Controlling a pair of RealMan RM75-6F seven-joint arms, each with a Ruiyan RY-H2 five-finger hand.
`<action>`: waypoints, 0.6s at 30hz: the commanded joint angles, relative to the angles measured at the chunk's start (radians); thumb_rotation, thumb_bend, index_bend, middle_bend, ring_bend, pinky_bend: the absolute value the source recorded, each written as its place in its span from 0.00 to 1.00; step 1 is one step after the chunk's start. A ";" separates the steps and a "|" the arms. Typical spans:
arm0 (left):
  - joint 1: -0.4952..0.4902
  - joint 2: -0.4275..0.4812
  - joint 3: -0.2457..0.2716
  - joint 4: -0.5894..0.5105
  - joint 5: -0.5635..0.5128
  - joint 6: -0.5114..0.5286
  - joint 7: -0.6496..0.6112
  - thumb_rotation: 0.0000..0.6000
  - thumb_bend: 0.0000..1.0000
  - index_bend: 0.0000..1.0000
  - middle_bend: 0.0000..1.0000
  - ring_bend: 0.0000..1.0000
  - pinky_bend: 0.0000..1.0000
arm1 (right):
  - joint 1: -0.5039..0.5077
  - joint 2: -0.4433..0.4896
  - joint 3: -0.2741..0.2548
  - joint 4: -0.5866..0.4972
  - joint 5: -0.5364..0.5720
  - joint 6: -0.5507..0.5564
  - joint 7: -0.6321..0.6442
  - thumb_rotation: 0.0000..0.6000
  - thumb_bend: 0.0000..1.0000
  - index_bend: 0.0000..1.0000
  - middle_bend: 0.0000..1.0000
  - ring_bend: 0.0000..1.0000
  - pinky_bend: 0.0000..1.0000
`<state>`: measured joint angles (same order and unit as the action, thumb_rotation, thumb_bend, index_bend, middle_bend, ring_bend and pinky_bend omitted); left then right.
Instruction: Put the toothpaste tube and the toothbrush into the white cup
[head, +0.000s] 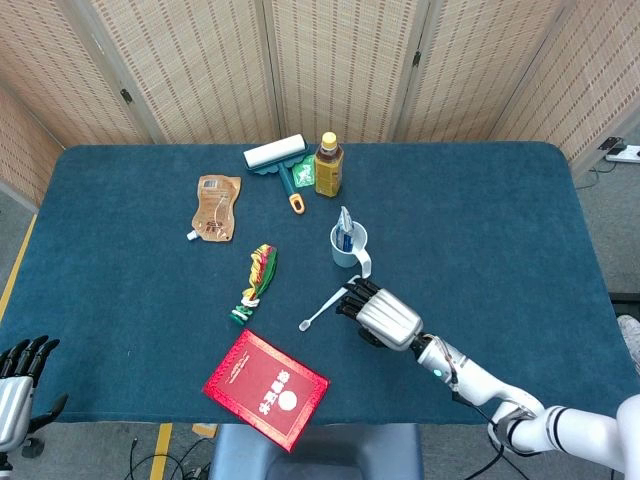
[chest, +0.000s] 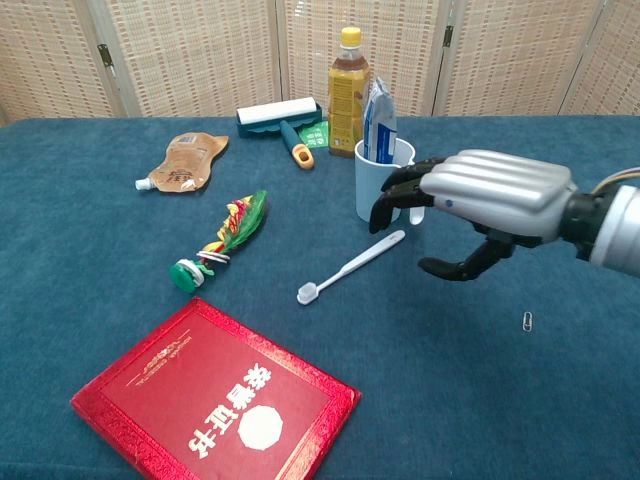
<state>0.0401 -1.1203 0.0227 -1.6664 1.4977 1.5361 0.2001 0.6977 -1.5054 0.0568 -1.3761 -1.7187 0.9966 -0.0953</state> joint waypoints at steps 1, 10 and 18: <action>0.005 0.002 0.002 0.003 -0.001 0.004 -0.005 1.00 0.33 0.17 0.15 0.10 0.15 | 0.068 -0.056 0.045 0.024 0.066 -0.100 -0.120 1.00 0.34 0.31 0.30 0.15 0.18; 0.017 0.006 0.005 0.011 -0.003 0.016 -0.020 1.00 0.33 0.17 0.15 0.10 0.15 | 0.138 -0.156 0.080 0.124 0.142 -0.181 -0.281 1.00 0.34 0.31 0.28 0.15 0.18; 0.023 0.003 0.007 0.019 -0.004 0.018 -0.029 1.00 0.33 0.17 0.15 0.10 0.15 | 0.162 -0.201 0.068 0.196 0.184 -0.208 -0.369 1.00 0.34 0.32 0.28 0.15 0.18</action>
<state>0.0628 -1.1174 0.0295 -1.6477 1.4938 1.5546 0.1715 0.8549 -1.6976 0.1287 -1.1902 -1.5419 0.7914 -0.4557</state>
